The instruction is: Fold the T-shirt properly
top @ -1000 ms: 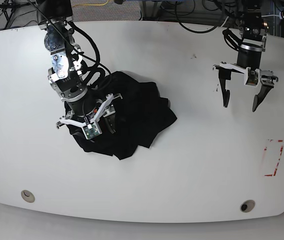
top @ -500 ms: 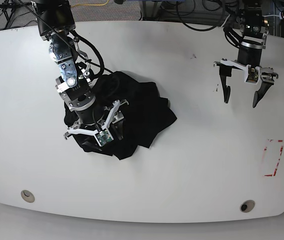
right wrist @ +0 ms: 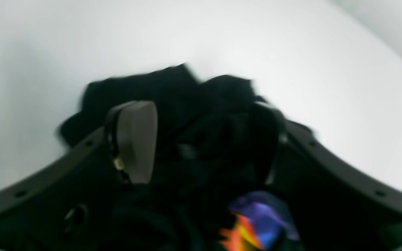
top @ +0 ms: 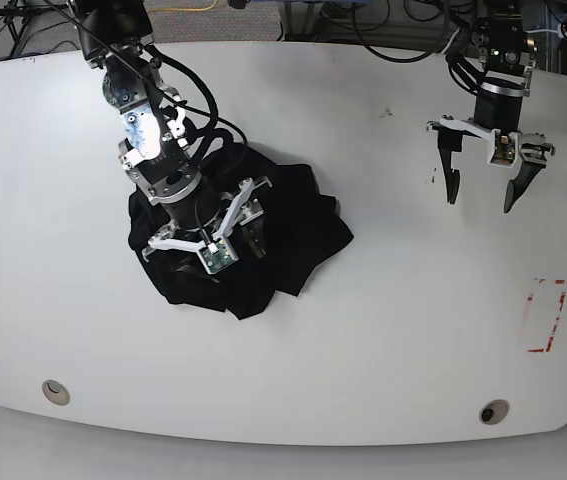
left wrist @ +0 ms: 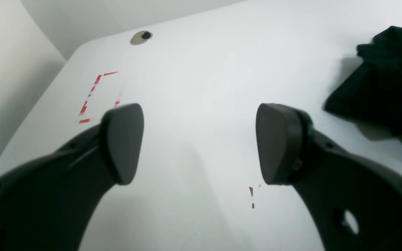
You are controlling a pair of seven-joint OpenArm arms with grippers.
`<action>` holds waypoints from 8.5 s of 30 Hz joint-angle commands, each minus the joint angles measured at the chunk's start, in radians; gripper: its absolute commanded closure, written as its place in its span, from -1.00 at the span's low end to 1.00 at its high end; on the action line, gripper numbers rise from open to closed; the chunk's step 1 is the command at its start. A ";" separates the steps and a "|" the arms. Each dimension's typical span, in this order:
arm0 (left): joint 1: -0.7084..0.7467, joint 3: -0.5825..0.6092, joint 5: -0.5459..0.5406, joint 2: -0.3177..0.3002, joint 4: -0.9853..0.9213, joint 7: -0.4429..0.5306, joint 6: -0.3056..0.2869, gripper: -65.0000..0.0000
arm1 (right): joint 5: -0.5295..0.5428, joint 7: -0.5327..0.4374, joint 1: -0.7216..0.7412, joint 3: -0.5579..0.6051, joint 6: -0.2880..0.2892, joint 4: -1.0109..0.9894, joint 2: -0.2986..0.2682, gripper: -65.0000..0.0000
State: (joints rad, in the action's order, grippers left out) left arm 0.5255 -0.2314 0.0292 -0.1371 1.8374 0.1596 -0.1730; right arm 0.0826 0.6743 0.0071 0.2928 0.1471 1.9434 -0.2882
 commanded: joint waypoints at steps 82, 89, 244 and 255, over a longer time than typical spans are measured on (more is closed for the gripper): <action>-0.076 -0.003 0.003 -0.008 -0.005 -0.006 0.002 -0.47 | -0.010 -0.088 0.111 -0.012 0.004 -0.210 -0.010 0.82; -0.061 0.000 0.003 -0.010 -0.001 -0.001 -0.001 -0.48 | -0.011 -0.081 0.106 0.018 0.006 -0.186 -0.003 0.89; -0.076 0.042 0.006 -0.011 -0.025 -0.027 -0.012 -0.48 | 0.028 -0.107 0.070 0.039 0.006 -0.222 0.002 0.10; -0.075 0.040 0.007 -0.012 -0.026 -0.025 -0.015 -0.48 | 0.024 -0.101 0.054 0.043 0.008 -0.237 0.003 0.11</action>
State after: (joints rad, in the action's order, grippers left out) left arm 0.4515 -0.1867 0.0414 -0.1425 1.7969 0.0990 -0.1917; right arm 0.1108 0.5976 0.0414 0.3424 0.1577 1.7027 -0.2798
